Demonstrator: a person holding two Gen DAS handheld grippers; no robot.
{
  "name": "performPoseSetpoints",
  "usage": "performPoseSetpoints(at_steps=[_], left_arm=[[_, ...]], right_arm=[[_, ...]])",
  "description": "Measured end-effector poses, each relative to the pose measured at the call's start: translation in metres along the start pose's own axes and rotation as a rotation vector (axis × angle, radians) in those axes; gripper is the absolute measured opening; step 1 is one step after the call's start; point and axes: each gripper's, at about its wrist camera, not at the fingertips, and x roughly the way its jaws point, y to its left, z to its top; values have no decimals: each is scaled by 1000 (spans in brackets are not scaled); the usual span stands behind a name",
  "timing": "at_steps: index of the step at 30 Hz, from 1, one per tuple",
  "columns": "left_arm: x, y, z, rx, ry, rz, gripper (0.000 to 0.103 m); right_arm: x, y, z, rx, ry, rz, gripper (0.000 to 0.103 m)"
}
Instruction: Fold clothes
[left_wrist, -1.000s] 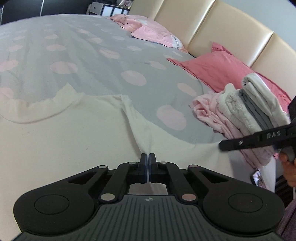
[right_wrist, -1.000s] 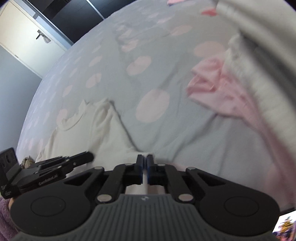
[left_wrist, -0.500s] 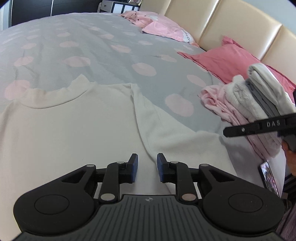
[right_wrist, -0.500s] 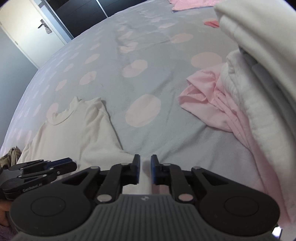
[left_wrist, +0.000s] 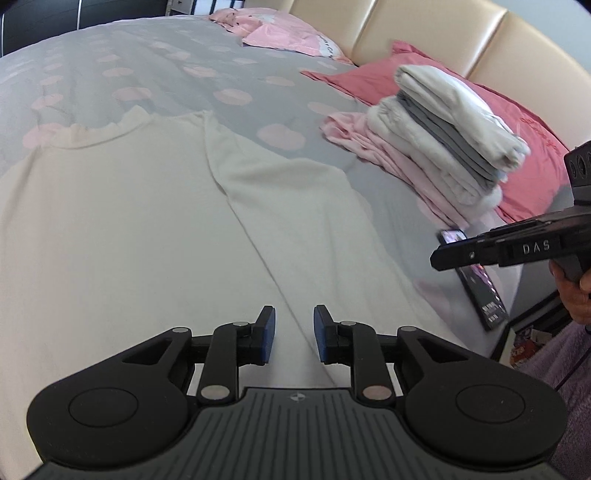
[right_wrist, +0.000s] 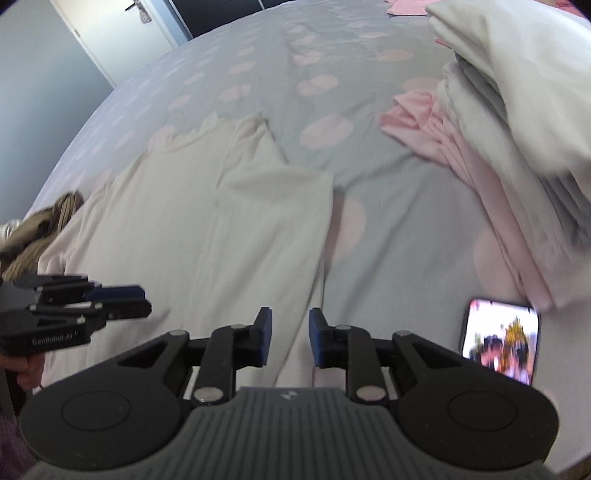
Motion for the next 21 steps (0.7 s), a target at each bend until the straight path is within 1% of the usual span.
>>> performPoseSetpoints(at_steps=[4, 7, 11, 18, 20, 21], left_arm=[[-8, -20, -16, 22, 14, 0, 19], [-14, -30, -27, 0, 5, -15, 19], [-18, -38, -37, -29, 5, -28, 19], [-23, -49, -38, -3, -18, -24, 19], [-24, -50, -39, 1, -20, -19, 19], [-24, -51, -39, 3, -21, -17, 19]], right_arm=[[-15, 7, -40, 0, 26, 4, 25], [-20, 13, -65, -24, 61, 0, 25], [-22, 16, -87, -62, 93, -29, 25], [-3, 16, -116, -78, 176, -26, 25], [4, 17, -121, -90, 187, -26, 20], [6, 17, -123, -93, 187, -28, 12]])
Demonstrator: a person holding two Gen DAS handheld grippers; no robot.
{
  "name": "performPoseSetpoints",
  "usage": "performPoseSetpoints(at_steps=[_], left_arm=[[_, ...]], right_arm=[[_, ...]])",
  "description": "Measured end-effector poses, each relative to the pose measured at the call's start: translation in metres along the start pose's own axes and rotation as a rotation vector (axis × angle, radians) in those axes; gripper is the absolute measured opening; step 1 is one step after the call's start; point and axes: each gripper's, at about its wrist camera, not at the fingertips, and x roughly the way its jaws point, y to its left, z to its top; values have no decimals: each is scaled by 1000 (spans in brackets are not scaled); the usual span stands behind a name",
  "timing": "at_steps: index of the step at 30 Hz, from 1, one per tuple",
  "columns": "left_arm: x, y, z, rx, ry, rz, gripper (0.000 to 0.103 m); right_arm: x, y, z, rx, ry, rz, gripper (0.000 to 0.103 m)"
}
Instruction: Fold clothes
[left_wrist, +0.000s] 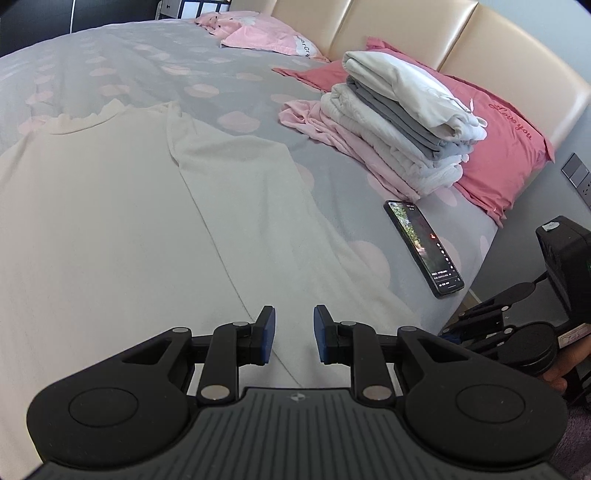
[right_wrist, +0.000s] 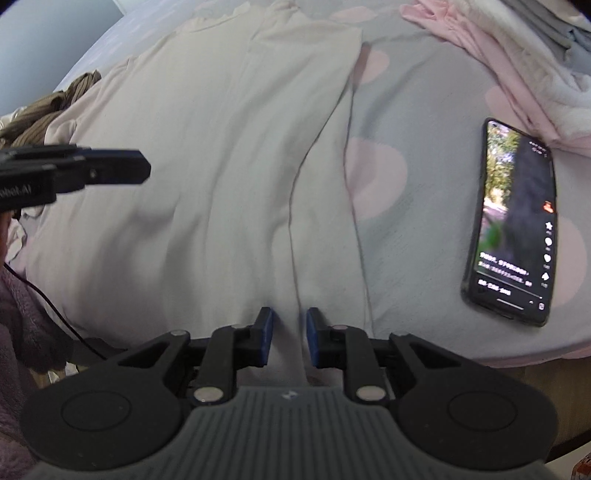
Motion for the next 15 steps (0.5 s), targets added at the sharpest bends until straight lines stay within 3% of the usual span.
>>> performPoseSetpoints(at_steps=[8, 15], left_arm=[[0, 0, 0, -5, 2, -15, 19], [7, -6, 4, 19, 23, -25, 19]], right_arm=[[-35, 0, -4, 62, -28, 36, 7], [-49, 7, -9, 27, -10, -86, 7]])
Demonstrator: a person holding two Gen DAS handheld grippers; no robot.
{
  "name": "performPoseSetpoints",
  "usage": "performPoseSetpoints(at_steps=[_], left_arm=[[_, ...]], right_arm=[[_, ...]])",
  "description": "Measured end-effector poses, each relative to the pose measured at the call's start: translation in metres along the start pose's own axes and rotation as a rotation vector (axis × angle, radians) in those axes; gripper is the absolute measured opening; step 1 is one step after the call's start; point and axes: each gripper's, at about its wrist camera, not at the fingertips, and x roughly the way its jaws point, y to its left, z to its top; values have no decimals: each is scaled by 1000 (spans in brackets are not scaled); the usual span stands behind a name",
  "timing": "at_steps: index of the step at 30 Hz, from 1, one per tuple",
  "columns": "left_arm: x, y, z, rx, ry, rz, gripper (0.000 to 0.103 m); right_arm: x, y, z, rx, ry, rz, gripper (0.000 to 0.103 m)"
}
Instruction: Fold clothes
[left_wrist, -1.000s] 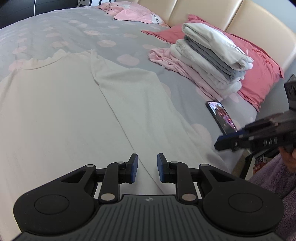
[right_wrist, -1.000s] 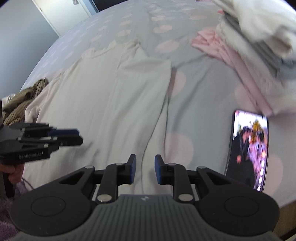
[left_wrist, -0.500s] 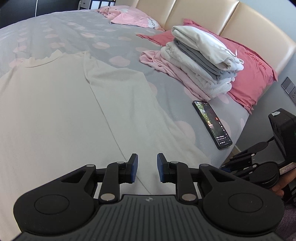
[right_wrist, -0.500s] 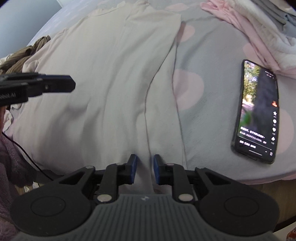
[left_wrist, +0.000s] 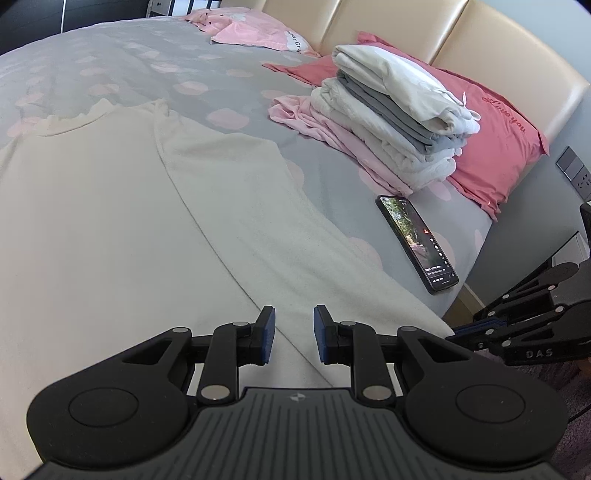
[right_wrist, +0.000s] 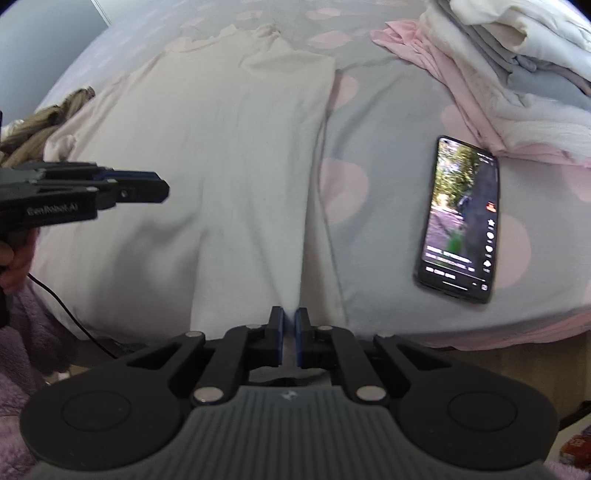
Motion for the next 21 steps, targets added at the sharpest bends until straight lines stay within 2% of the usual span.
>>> performPoseSetpoints(at_steps=[5, 6, 8, 10, 13, 16, 21], left_arm=[[7, -9, 7, 35, 5, -14, 20], [8, -10, 9, 38, 6, -14, 20], [9, -11, 9, 43, 9, -16, 23], [12, -11, 7, 43, 29, -21, 23], [17, -12, 1, 47, 60, -27, 24], [22, -16, -6, 61, 87, -32, 24], [22, -18, -11, 69, 97, -37, 24]], right_arm=[[18, -6, 0, -1, 40, -2, 8], [20, -8, 1, 3, 44, -18, 13], [20, -14, 0, 20, 49, -40, 14], [19, -20, -1, 48, 49, -35, 21], [21, -22, -2, 45, 41, -24, 21], [23, -20, -1, 22, 0, -32, 21], [14, -15, 15, 30, -110, 17, 21]])
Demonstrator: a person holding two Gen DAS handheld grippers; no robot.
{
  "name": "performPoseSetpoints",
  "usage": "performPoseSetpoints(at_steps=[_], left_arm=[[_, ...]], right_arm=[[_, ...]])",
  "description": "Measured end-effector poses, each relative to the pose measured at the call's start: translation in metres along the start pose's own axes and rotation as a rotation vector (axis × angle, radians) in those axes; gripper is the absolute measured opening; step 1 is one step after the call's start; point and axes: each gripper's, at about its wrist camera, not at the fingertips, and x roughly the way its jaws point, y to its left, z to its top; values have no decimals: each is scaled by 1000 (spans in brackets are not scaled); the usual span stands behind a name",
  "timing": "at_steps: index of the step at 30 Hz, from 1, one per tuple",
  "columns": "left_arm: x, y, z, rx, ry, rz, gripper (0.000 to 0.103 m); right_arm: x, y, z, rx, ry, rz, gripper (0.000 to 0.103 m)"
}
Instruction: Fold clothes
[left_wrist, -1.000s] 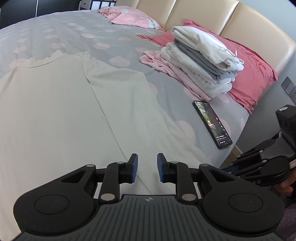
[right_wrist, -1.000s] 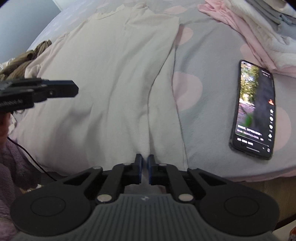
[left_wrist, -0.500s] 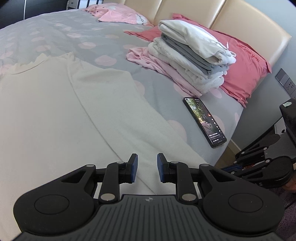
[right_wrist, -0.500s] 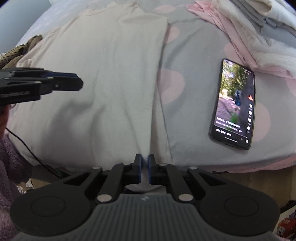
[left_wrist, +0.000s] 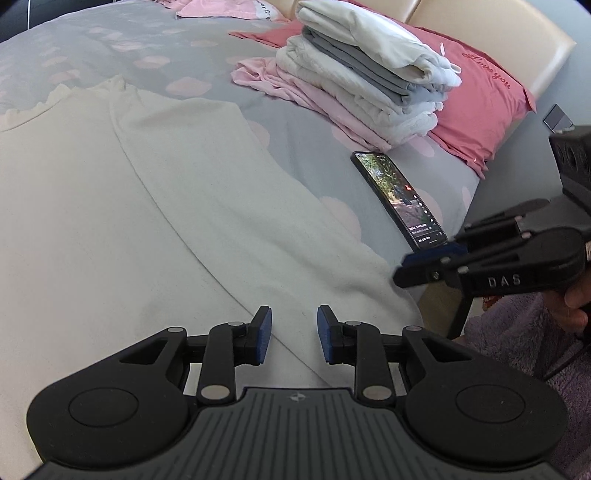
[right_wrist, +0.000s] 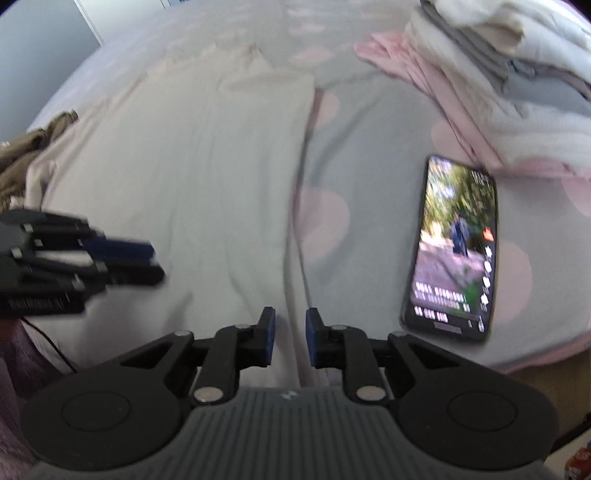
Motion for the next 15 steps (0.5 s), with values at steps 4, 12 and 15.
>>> performPoseSetpoints(at_steps=[4, 12, 15], left_arm=[[-5, 2, -2, -5, -9, 4, 24], [-8, 1, 2, -15, -24, 7, 26], [-12, -2, 5, -7, -41, 1, 26]], right_arm=[[13, 10, 0, -27, 70, 9, 22], [39, 14, -30, -73, 258, 11, 17], [36, 15, -39, -108, 325, -39, 0]])
